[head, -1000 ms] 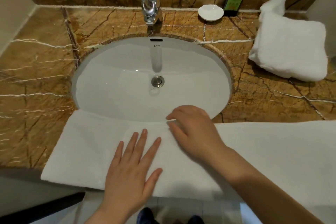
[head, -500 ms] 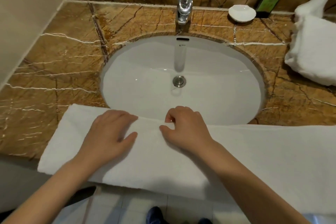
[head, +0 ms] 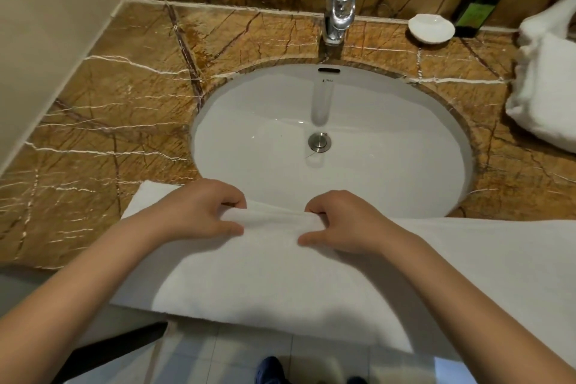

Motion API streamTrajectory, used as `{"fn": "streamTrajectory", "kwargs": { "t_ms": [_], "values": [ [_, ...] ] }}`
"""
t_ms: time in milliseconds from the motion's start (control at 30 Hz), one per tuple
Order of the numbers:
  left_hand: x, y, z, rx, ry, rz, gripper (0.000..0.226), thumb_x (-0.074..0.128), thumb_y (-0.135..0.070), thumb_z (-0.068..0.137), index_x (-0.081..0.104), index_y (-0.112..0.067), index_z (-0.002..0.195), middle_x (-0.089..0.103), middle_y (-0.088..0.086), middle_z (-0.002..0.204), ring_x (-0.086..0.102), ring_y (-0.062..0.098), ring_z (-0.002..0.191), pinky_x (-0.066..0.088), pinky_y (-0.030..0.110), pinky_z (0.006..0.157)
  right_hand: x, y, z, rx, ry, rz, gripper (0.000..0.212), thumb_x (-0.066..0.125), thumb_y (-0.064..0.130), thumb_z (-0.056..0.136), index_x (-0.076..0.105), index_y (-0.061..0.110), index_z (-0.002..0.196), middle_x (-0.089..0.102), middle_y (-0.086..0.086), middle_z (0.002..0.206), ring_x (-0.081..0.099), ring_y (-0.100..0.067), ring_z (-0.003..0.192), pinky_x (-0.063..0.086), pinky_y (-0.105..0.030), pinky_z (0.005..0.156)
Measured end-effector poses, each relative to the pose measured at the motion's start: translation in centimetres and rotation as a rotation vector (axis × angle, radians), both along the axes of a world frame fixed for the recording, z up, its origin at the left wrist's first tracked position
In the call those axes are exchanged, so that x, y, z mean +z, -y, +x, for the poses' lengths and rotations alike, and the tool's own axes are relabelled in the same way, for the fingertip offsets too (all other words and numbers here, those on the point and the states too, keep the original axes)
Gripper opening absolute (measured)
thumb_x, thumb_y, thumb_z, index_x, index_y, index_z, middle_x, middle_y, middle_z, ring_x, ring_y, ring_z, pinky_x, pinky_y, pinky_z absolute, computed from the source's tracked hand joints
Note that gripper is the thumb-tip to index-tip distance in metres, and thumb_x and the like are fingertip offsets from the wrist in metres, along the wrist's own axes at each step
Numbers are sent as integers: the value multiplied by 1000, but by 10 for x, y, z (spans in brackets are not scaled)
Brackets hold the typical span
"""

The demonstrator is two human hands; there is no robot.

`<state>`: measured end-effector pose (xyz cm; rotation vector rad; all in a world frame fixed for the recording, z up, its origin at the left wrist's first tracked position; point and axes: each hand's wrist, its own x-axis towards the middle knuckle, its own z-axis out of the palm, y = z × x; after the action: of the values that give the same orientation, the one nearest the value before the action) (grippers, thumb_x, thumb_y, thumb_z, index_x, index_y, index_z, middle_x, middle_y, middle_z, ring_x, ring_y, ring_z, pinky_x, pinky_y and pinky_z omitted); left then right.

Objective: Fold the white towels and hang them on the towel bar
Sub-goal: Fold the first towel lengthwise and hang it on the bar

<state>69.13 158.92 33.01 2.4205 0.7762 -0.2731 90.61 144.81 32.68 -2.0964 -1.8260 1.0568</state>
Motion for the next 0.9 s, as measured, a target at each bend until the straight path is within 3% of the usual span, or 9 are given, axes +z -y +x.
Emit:
{"fn": "streamTrajectory", "kwargs": {
  "t_ms": [100,233,333,433,500,567,667,800,900],
  "values": [
    [-1,-2,-2,2,50,6,21,72,-30,80,53,-34,75,55,-11,67,50,5,64,36,25,59,1,0,0,-3,-31,29,22,67,38,82,49,30,72,50,14,70,49,-11,72,37,-30,61],
    [-1,-1,-2,16,66,-10,15,62,-32,89,49,-36,86,47,-11,56,50,-2,62,32,17,52,-1,4,1,-83,-112,94,16,59,35,90,46,29,82,48,15,66,45,-3,63,36,-30,60],
    [-1,0,1,18,-31,86,11,55,-43,90,48,-36,84,48,-12,57,47,-4,58,30,22,50,-7,6,-6,-118,-8,93,16,52,40,93,46,25,88,50,11,71,47,-12,68,32,-29,55],
    [-3,-2,-1,32,-25,249,22,53,-53,85,49,-33,78,49,-11,60,46,0,58,28,25,48,-13,8,-13,-150,142,106,22,51,46,91,48,24,89,52,8,77,48,-18,75,32,-31,57],
    [-3,-4,-4,35,63,312,29,50,-57,81,52,-29,75,52,-9,65,49,10,62,33,28,51,-16,8,-13,-189,184,114,24,51,49,89,47,26,87,51,7,81,48,-18,80,34,-31,62],
    [-3,-8,-7,7,129,292,46,41,-60,74,61,-20,82,59,-6,79,54,20,77,43,34,66,-19,9,-10,-208,186,79,23,50,48,90,46,27,84,49,5,85,49,-18,85,36,-32,69],
    [-4,-17,-9,25,112,229,60,35,-65,66,63,-17,89,65,-2,92,58,22,88,45,36,78,-23,8,-5,-300,53,-20,20,51,43,90,52,24,86,56,7,90,53,-16,88,38,-31,73],
    [-6,-20,-8,61,106,143,42,44,-65,65,55,-29,83,61,-10,82,56,16,81,40,31,71,-28,9,-1,-402,-56,11,9,56,31,89,55,29,98,54,13,80,54,-12,82,39,-29,72],
    [-10,-22,-6,179,247,15,14,67,-37,79,54,-33,79,61,-10,79,57,11,76,46,35,68,-26,9,-2,-434,-80,187,16,56,24,91,60,27,106,51,12,75,49,-5,74,39,-30,74]
  ]
}}
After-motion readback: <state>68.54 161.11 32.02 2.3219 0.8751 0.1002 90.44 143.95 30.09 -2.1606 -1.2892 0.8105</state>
